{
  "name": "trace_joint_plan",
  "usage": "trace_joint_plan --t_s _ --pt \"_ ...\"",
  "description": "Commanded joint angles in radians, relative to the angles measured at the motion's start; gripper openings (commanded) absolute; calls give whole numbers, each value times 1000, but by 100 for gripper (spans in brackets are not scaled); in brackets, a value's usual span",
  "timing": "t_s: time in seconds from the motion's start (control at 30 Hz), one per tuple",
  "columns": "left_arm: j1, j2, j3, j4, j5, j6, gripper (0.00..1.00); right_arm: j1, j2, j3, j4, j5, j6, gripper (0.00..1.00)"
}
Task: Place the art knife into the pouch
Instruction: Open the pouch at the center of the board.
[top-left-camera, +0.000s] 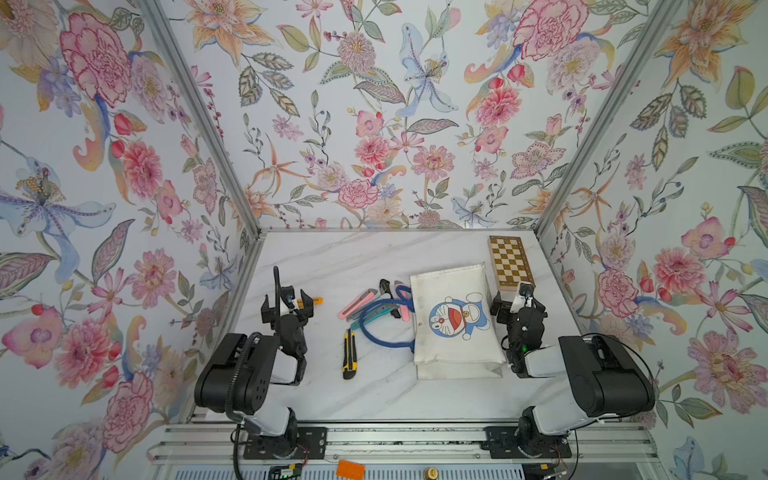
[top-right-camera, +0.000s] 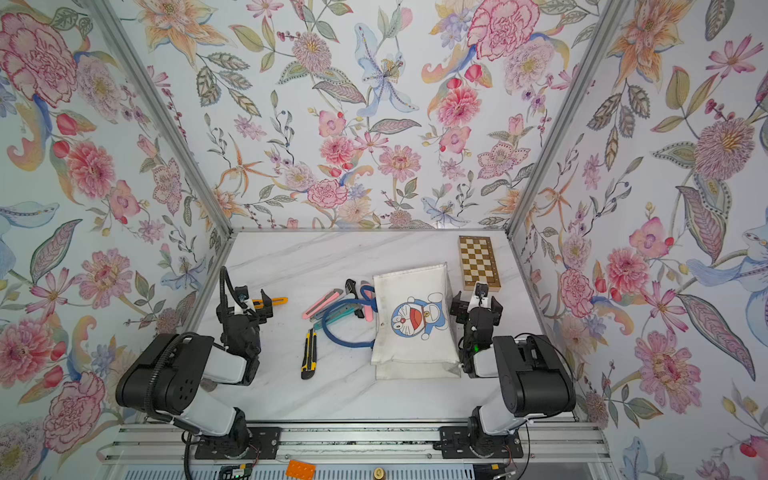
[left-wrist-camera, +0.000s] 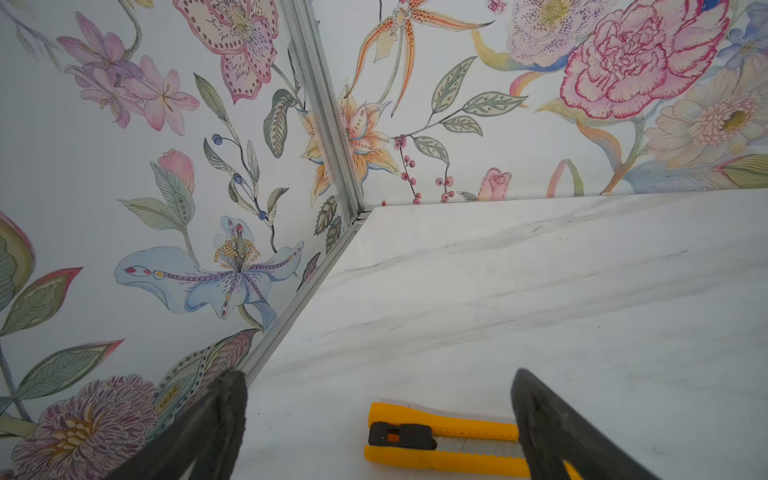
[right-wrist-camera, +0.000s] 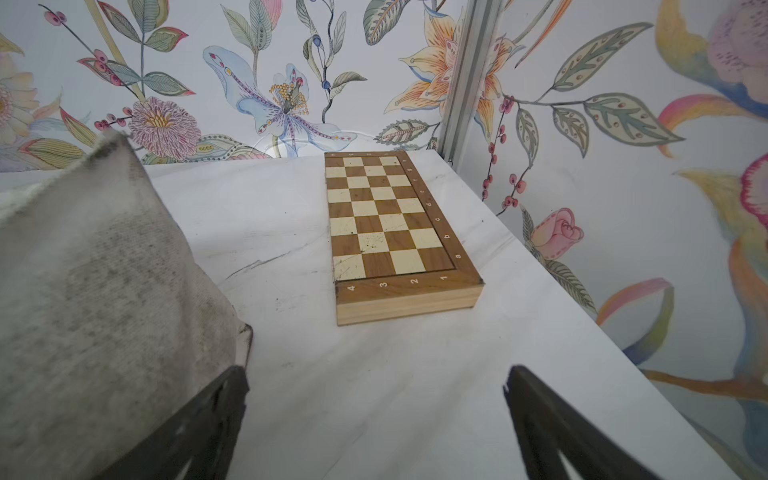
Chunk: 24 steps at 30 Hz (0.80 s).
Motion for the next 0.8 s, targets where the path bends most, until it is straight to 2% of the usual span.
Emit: trace_joint_plan --t_s 0.0,0.77 --pt "-4 -1 -5 39 -15 -11 100 -8 -1 14 -21 -17 9 99" --pt "-9 -1 -8 47 -21 -7 99 -7 -12 22 -41 -30 2 99"
